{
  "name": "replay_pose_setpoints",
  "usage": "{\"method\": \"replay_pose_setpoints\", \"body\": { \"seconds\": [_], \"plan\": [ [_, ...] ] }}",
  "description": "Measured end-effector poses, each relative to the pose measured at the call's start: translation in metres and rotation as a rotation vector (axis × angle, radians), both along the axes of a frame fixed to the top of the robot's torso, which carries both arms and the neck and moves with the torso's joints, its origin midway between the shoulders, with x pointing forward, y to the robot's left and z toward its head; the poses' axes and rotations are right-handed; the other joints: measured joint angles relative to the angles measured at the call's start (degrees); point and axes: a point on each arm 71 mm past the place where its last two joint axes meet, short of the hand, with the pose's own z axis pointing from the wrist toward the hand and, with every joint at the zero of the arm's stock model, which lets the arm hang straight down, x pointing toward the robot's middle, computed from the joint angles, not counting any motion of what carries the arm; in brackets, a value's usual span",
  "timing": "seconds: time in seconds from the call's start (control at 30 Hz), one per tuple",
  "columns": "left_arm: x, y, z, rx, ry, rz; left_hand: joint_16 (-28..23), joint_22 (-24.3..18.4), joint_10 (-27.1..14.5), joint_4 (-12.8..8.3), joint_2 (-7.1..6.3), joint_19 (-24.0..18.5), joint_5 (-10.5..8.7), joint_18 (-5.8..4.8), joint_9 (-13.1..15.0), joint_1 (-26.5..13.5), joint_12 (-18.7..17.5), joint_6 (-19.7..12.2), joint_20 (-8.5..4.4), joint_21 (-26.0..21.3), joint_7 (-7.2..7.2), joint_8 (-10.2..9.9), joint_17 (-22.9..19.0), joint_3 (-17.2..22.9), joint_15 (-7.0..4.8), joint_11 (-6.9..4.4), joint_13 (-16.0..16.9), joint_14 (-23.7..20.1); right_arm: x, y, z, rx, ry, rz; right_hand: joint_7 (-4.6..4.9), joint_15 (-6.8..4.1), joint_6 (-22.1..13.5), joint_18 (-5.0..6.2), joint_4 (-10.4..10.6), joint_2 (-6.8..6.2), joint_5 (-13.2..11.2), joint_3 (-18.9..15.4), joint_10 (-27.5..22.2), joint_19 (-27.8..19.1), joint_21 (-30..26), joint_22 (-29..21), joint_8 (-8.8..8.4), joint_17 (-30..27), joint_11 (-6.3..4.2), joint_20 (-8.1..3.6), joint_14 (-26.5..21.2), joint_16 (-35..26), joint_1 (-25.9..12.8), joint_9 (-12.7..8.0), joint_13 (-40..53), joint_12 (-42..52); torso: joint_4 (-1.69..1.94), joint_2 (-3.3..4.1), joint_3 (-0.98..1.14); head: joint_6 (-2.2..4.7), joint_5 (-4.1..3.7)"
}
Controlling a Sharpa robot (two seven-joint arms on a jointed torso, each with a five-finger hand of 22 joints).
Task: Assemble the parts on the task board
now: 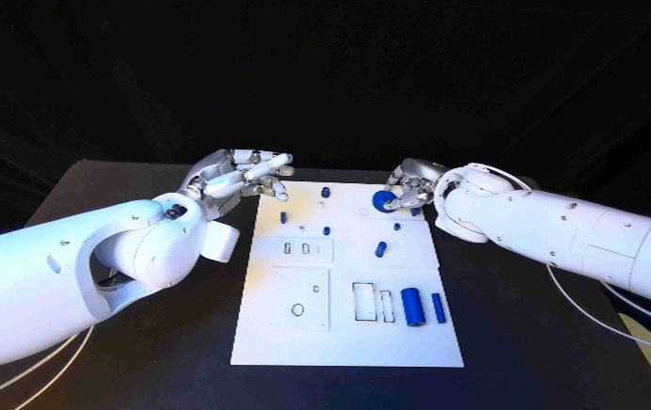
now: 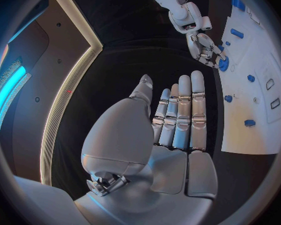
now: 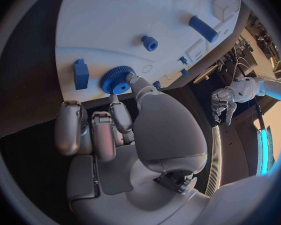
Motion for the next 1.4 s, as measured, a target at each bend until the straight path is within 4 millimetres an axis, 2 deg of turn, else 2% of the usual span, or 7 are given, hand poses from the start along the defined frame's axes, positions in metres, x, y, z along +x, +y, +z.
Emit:
{"method": "replay_pose_setpoints", "body": {
  "seconds": [0.13,0.2,0.37,0.7,1.1,1.27,1.4],
  "plan": [
    [0.000,0.000,0.000,0.000,0.000,0.000,-0.2,0.1,0.0,0.0,0.28,-0.3,0.00,0.00,0.0,0.3,0.0,0.0,0.00,0.0,0.00,0.0,0.0,0.0,0.00,0.00,0.0,0.0,0.000,0.000,0.000,-0.001,0.000,0.001,-0.01,0.00,1.0,-0.03,0.0,0.30,0.1,0.0,0.6,0.3,0.3,0.0,0.66,0.0,-0.19,-0.09,0.0,0.2,0.2,0.3,0.9,0.8,0.00,-0.01,0.00,-0.02,-0.02],
    [0.000,0.000,0.000,0.000,0.001,0.000,-0.2,0.1,0.0,0.0,0.28,-0.3,0.00,0.00,0.0,0.3,0.0,0.0,0.00,0.0,0.00,0.0,0.0,0.0,0.00,0.00,0.0,0.0,0.000,0.000,0.000,-0.001,0.000,0.002,-0.17,0.00,1.4,-0.89,-0.3,0.64,0.1,0.4,0.9,0.4,0.5,0.0,0.92,0.0,-0.37,0.00,0.0,0.2,0.4,0.3,1.5,1.1,0.00,-0.01,0.01,-0.03,-0.06],
    [0.000,0.000,0.000,0.001,0.001,0.001,-0.2,0.1,0.0,0.0,0.28,-0.3,0.00,0.00,0.0,0.3,0.0,0.0,0.00,0.0,0.00,0.0,0.0,0.0,0.00,0.00,0.0,0.0,0.000,0.001,0.001,-0.004,-0.003,0.005,-0.66,0.00,3.5,-0.88,-0.9,1.72,-1.6,2.4,1.3,0.8,0.7,0.0,2.23,0.0,-0.75,-0.43,0.0,0.4,1.4,1.1,2.3,1.4,0.04,-0.01,0.02,-0.09,-0.17],
    [0.000,0.000,0.000,0.001,0.001,0.001,-0.2,0.1,0.0,0.0,0.28,-0.3,0.00,0.00,0.0,0.3,0.0,0.0,0.00,0.0,0.00,0.0,0.0,0.0,0.00,0.00,0.0,0.0,-0.001,0.004,0.000,-0.011,-0.035,0.010,-0.41,-0.43,4.5,-0.89,-1.3,2.58,-1.9,3.8,2.0,1.2,1.3,0.0,2.46,0.0,-1.49,-0.81,0.0,0.7,1.6,1.2,3.3,1.9,0.04,0.00,0.01,-0.07,-0.19],
    [0.000,0.001,0.000,0.002,0.003,0.003,-0.2,0.1,0.0,0.0,0.28,-0.3,0.00,0.00,0.0,0.3,0.0,0.0,0.00,0.2,0.00,0.0,0.0,0.0,0.00,0.00,0.0,0.0,-0.007,0.010,0.004,0.006,-0.083,0.025,-0.41,-0.43,4.5,-0.88,-1.1,2.90,-2.1,4.0,2.0,1.4,1.6,0.0,2.46,0.0,-1.48,-1.02,0.0,0.7,1.3,1.2,3.3,1.9,0.04,0.01,0.01,0.12,0.09],
    [0.000,0.002,0.000,0.002,0.003,0.003,-0.2,0.1,0.0,0.0,0.28,-0.3,0.00,-0.01,0.0,0.3,0.0,0.0,0.00,0.2,0.00,0.0,0.0,0.0,0.00,0.00,0.0,0.0,-0.013,0.024,0.014,0.023,-0.118,0.062,-0.41,-0.84,4.5,-0.88,-1.3,2.91,-1.6,4.3,2.0,1.6,1.6,0.0,2.46,0.0,-1.48,-1.23,0.0,0.7,1.3,1.2,3.3,1.9,0.04,0.00,0.00,0.24,0.27],
    [0.001,0.002,0.000,0.003,0.003,0.003,-0.2,0.1,0.0,0.0,0.27,-0.3,0.00,0.00,0.0,0.3,0.0,0.0,0.00,0.2,0.00,0.0,0.0,0.0,0.00,0.00,0.0,0.0,-0.017,0.049,0.028,0.024,-0.170,0.120,-0.42,-0.84,4.5,-0.89,-1.3,2.90,-1.6,4.3,2.0,2.0,2.0,0.0,2.46,0.0,-1.48,-1.17,0.0,0.7,1.3,1.2,3.4,1.9,0.05,-0.02,-0.01,0.41,0.29]
  ]
}}
